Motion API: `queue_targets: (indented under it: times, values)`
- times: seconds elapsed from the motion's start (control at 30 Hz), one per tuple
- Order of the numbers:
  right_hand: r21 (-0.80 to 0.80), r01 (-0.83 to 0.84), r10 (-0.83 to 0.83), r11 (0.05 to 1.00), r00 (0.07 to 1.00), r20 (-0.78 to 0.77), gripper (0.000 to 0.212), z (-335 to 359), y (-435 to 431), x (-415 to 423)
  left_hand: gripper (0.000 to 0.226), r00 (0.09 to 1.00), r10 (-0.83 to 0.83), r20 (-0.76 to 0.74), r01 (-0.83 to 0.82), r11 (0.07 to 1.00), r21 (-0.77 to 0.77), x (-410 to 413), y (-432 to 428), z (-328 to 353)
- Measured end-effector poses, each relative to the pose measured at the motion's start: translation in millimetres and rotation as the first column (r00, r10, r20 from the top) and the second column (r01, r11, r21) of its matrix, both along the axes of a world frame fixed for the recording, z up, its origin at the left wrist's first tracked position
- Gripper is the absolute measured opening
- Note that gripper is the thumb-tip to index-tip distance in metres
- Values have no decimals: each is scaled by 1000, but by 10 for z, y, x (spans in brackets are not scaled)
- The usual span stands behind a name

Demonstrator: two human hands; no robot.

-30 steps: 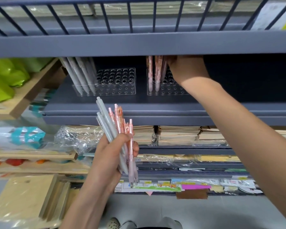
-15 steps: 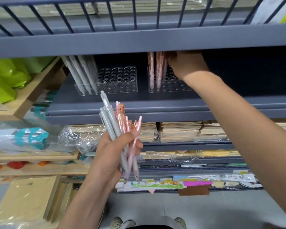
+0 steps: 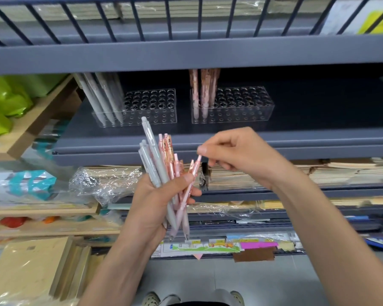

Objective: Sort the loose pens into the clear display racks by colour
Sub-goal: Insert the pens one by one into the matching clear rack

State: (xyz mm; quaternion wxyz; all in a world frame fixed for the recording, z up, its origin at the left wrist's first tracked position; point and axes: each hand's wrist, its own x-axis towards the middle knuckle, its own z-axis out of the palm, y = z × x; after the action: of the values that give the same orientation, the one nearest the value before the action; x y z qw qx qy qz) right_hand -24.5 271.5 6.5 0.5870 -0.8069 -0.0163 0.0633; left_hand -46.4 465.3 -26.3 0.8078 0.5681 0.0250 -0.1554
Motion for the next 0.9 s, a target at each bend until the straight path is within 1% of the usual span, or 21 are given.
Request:
queue_targets:
  times: [0.1, 0.17, 0.23, 0.27, 0.3, 0.37, 0.4, 0.5, 0.6, 0.67, 0.73, 0.77, 0.83, 0.9]
  values:
    - [72, -47, 49, 996, 999, -22, 12, -62, -5, -74, 41, 1000, -12, 14, 12, 1000, 6, -27, -70, -18]
    - [111, -43, 45, 993, 999, -17, 9, -74, -41, -106, 36, 1000, -5, 14, 5, 1000, 3, -49, -115, -27]
    - [161, 26, -30, 987, 999, 22, 9, -61, -103, -122, 20, 1000, -3, -1, 3, 1000, 4, -60, -147, -52]
    - [191, 87, -97, 978, 994, 40, 10, -47, -148, -124, 9, 1000, -20, -4, 20, 1000, 15, -64, -165, -64]
    - [226, 153, -171, 962, 984, 58, 11, -29, -206, -126, 5, 999, -45, 2, 45, 999, 27, -73, -182, -69]
    - [281, 259, -295, 924, 951, 93, 12, -1, -308, -136, 11, 996, -85, 15, 85, 996, 33, -98, -215, -85]
    - [279, 290, -331, 915, 937, 111, 12, 0, -338, -147, 12, 996, -92, 16, 92, 995, 29, -109, -229, -99]
    - [270, 335, -382, 903, 913, 142, 12, -36, -312, -201, 9, 993, -113, 35, 113, 994, 7, -148, -276, -153]
    - [364, 358, -418, 860, 903, 99, 15, -97, -214, -264, 11, 996, -70, 49, 71, 997, -6, -153, -344, -193]
    - [398, 346, -390, 850, 920, 34, 19, -145, -165, -301, 10, 998, -32, 57, 33, 999, -17, -141, -374, -199]
    - [348, 336, -354, 875, 935, -11, 28, -186, -142, -334, 12, 997, -7, 75, 9, 1000, -21, -132, -389, -211]
    - [307, 331, -341, 892, 940, -23, 28, -187, -136, -348, 13, 996, 3, 85, -2, 1000, -12, -130, -397, -223]
    - [243, 309, -312, 919, 950, -27, 21, -180, -148, -367, 16, 995, 22, 97, -23, 1000, 8, -140, -414, -252]
    - [212, 266, -267, 940, 963, -27, 15, -147, -173, -363, 19, 995, 33, 93, -34, 999, 12, -159, -438, -265]
